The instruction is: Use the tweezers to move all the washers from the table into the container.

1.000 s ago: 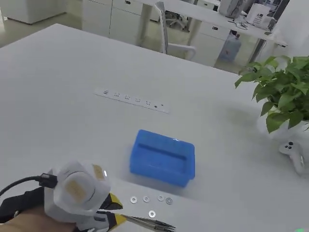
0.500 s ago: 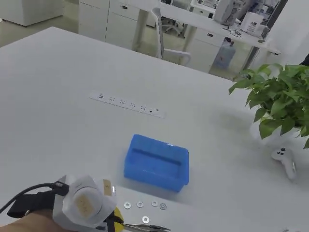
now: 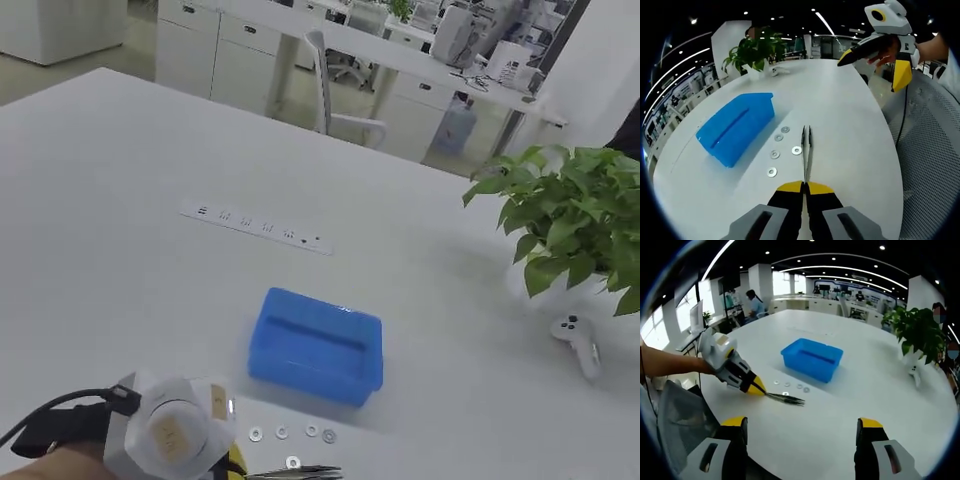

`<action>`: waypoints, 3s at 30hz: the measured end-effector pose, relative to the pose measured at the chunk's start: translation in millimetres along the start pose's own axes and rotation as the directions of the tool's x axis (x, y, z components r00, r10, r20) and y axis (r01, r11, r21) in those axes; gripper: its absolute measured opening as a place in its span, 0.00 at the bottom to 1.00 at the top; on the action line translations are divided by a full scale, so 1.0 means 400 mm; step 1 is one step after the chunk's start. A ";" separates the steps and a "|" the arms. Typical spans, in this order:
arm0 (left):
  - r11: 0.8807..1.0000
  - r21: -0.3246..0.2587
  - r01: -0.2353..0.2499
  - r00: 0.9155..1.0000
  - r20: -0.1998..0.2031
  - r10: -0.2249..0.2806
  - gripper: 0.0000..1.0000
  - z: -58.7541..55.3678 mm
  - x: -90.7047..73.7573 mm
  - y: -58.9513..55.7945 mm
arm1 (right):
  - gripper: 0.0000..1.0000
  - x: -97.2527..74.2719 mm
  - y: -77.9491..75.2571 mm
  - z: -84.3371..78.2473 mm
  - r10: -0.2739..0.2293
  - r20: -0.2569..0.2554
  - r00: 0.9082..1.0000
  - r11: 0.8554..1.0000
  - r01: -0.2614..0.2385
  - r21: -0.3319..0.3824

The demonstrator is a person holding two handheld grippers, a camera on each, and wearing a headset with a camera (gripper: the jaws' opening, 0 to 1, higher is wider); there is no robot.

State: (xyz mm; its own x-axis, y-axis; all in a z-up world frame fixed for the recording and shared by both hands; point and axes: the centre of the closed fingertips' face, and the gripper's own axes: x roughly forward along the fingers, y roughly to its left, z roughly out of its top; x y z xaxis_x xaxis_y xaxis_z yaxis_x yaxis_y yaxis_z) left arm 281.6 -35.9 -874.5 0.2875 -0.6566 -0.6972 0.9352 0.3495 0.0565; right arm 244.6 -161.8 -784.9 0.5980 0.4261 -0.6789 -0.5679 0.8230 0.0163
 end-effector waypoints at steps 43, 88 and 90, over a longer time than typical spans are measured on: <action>0.993 0.107 -0.039 0.976 0.217 0.015 0.00 0.190 -0.264 -0.194 | 0.10 0.105 0.354 0.045 0.460 -0.162 0.873 0.720 -0.474 -0.508; 0.686 -0.619 -0.382 0.796 0.157 0.584 0.77 0.053 -0.445 -0.047 | 0.03 0.302 0.159 0.236 0.282 0.082 0.956 0.940 -0.258 -0.224; 0.664 -0.646 -0.376 0.790 0.151 0.595 0.77 0.046 -0.453 -0.054 | 0.03 0.308 0.167 0.235 0.280 0.079 0.957 0.938 -0.255 -0.235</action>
State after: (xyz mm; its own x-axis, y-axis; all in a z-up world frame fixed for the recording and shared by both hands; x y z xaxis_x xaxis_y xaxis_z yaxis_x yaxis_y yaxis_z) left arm 213.1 63.1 -736.3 0.8144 -0.4118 -0.4090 0.3795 0.9110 -0.1615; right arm 333.7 -18.7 -798.4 0.4579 0.6679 -0.5867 -0.8180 0.5750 0.0162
